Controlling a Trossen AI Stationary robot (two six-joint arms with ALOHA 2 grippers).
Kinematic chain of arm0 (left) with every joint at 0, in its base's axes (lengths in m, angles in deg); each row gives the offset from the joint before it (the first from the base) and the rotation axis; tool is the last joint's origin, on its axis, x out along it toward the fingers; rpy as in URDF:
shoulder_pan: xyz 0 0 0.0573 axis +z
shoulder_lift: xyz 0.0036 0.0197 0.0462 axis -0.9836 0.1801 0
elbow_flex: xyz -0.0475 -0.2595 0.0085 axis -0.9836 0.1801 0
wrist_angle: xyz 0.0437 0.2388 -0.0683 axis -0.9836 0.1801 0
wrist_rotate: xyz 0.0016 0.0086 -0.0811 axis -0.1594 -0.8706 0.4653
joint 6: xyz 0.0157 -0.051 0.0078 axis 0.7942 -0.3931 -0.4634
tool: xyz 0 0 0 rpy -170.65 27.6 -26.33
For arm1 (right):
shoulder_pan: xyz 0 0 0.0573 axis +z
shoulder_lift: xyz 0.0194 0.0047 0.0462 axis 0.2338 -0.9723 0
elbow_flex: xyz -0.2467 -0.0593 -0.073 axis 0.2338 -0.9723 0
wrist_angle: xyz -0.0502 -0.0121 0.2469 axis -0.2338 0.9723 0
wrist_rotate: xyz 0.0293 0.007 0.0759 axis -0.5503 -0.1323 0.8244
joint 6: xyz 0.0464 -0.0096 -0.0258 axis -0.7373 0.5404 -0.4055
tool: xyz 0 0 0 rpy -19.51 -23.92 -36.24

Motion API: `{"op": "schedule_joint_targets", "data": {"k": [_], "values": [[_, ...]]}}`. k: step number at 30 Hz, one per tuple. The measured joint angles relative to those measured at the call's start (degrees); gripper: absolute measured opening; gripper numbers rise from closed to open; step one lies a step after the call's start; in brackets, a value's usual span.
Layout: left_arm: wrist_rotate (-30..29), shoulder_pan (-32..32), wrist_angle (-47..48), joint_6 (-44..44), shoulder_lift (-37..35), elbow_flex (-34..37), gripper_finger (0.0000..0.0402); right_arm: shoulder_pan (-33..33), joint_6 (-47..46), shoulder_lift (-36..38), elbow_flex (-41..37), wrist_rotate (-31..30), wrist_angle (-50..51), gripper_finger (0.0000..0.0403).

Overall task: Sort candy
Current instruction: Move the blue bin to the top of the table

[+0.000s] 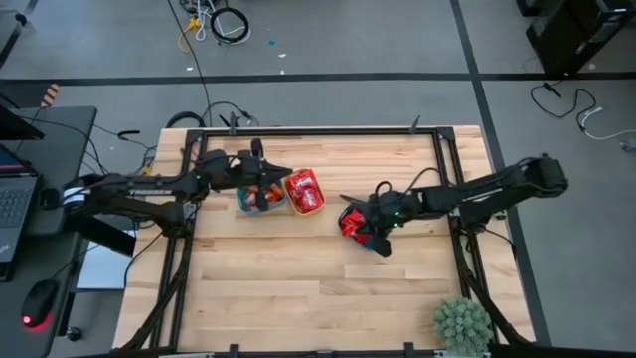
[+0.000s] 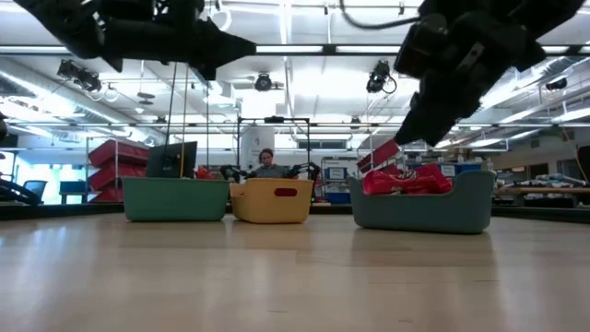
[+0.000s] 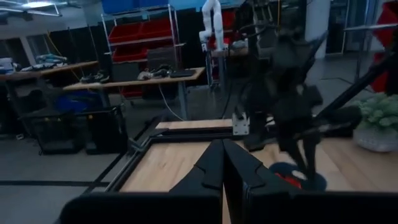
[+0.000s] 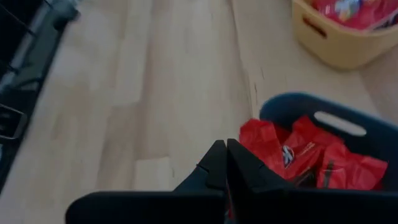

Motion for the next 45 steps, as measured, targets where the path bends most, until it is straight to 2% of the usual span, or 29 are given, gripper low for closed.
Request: {"op": "schedule_joint_targets", "data": {"k": [5,9,14,19,21,24,28,31,36,41,45], "values": [[0.07,0.0,-0.73,-0.09,-0.86,1.77,0.0002,-0.15,-1.29,-5.84,3.65,-1.29,6.34,0.0],[-0.98,0.0,-0.72,0.11,-0.86,2.51,0.0002,-0.91,-3.48,-7.53,5.27,-3.31,11.4,0.0],[-1.7,0.0,-0.89,0.04,-0.86,3.06,0.0002,-1.2,-7.64,-5.49,5.45,-7.71,16.8,0.0],[-3.23,0.0,-0.76,-0.96,-0.84,3.06,0.0002,-0.88,-10.28,0.21,5.34,-9.99,18.42,0.0],[-3.34,-0.01,-0.81,-1.4,-0.84,3.06,0.0002,-0.06,-10.8,2.24,5.33,-8.96,18.39,0.0],[-3.34,-0.02,-0.76,-1.44,-0.81,3.06,0.0002,1.97,-12.48,3.4,5.33,-2.77,18.32,0.0],[-3.36,-0.02,-0.43,-1.47,-0.79,3.06,0.0002,6.22,-17.15,0.29,4.22,4.91,18.52,0.0],[-3.36,-0.02,-0.35,-1.49,-0.79,3.06,0.0002,8.54,-20.47,-3.03,3.99,5.44,19.86,0.0],[-3.39,-0.02,-0.18,-1.49,-0.77,3.06,0.0002,7.52,-22.36,-6.23,3.99,-3.24,23.63,0.0],[-3.4,-0.02,-0.2,-1.51,-0.77,3.06,0.0002,1.98,-22.23,-6.6,3.99,-12.55,26.23,0.0],[-3.41,-0.02,-0.11,-1.51,-0.75,3.05,0.0002,-3.17,-17.9,-6.61,3.99,-16.13,25.66,0.0]]}}
